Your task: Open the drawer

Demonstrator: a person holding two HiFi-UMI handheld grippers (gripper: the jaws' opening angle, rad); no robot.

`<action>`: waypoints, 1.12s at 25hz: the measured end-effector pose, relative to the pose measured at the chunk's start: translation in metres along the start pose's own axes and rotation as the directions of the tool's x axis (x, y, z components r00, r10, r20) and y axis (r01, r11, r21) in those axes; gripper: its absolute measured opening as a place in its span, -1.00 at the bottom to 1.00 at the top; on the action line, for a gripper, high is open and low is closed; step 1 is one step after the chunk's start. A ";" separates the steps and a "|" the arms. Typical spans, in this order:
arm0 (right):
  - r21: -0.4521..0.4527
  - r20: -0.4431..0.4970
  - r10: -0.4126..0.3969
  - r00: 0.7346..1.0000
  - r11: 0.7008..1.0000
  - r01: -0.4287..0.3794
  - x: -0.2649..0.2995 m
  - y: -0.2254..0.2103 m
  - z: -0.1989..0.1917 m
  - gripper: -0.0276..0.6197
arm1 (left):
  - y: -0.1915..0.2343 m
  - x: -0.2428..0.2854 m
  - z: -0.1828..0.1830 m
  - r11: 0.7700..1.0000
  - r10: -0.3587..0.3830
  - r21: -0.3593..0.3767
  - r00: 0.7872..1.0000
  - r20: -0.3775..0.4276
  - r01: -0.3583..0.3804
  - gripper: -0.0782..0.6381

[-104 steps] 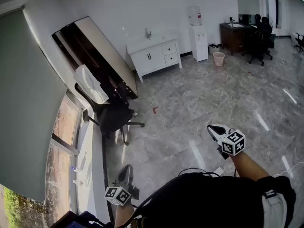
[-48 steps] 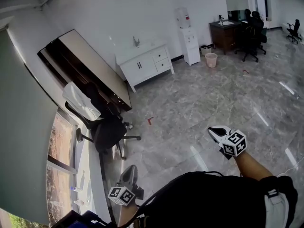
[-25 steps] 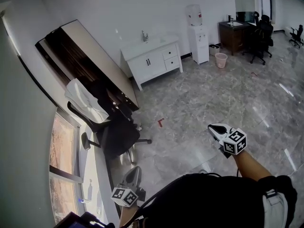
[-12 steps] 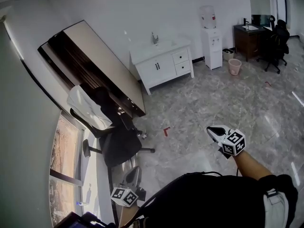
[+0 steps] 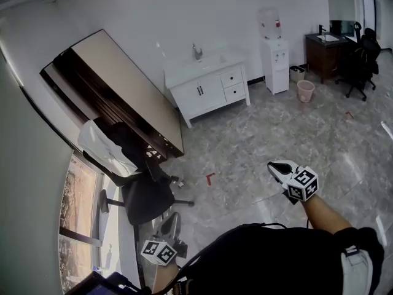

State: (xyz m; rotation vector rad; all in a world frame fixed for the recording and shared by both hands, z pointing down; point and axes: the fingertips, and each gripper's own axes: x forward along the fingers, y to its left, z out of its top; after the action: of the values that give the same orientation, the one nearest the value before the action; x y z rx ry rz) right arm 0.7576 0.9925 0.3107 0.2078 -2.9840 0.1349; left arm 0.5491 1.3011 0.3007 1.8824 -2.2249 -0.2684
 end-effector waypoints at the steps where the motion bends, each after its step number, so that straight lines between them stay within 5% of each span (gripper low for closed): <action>1: 0.005 0.000 -0.005 1.000 1.000 0.005 0.002 -0.006 -0.001 -0.92 | 0.001 0.007 -0.001 1.000 -0.004 0.001 1.000 -0.005 0.004 -0.79; 11: 0.000 -0.013 -0.089 0.996 0.996 0.089 0.044 -0.045 0.003 -0.92 | 0.050 0.081 0.009 0.996 -0.094 -0.011 0.996 -0.010 0.093 -0.79; 19: -0.004 0.014 -0.161 0.987 0.987 0.161 0.128 -0.038 0.040 -0.92 | 0.143 0.124 0.056 0.984 -0.177 0.002 0.984 -0.009 0.177 -0.79; 28: -0.009 0.028 -0.156 0.987 0.988 0.156 0.241 -0.014 0.067 -0.92 | 0.250 0.135 0.096 0.984 -0.176 0.012 0.984 -0.009 0.176 -0.79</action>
State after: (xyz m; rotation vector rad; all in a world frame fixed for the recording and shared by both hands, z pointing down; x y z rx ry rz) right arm 0.5143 0.9406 0.2824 0.4441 -2.9792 0.0987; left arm 0.2640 1.2090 0.2839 2.0864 -2.0618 -0.2752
